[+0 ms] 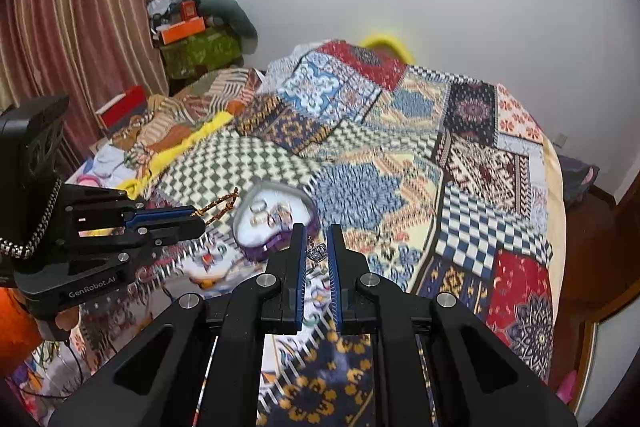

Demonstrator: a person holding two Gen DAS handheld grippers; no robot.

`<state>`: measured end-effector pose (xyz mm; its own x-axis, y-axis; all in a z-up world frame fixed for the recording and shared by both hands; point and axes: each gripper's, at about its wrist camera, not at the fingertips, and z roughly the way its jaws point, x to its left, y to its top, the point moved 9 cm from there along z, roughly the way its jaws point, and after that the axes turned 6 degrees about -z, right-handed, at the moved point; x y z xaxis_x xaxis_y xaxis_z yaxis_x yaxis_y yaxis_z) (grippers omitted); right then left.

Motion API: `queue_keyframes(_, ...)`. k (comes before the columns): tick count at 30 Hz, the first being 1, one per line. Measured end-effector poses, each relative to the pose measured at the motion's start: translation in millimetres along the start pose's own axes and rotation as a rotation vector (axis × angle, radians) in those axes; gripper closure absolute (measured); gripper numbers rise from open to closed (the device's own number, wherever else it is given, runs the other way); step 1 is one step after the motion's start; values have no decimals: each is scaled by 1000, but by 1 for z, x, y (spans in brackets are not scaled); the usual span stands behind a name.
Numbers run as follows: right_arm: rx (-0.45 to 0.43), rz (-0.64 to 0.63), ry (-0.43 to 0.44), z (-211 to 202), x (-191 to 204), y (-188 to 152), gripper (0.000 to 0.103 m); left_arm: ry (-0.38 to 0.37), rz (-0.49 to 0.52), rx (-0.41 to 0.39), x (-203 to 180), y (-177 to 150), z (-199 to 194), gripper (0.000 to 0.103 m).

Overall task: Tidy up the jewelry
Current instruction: 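Carry the red bracelet over the tin with the left tool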

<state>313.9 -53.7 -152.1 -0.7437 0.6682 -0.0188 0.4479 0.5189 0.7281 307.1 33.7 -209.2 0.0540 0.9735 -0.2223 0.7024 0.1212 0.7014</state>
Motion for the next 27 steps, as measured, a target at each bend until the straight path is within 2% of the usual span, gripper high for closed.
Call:
queue_keyframes(6,-43,-6,19,1,8,22,94,27,-11,-30,15,16,-3,98)
queue_keyframes(12,-42,4,49,18,14,33,94,44,-25,-37,24,27,8,98)
queue_keyframes(19,-9,17,75,45,18,35,94,49,-36,-9,30,29,33,98)
queue_keyframes(27,75,47,101,80,13,24,94,43,-52,67,35,16,71,98)
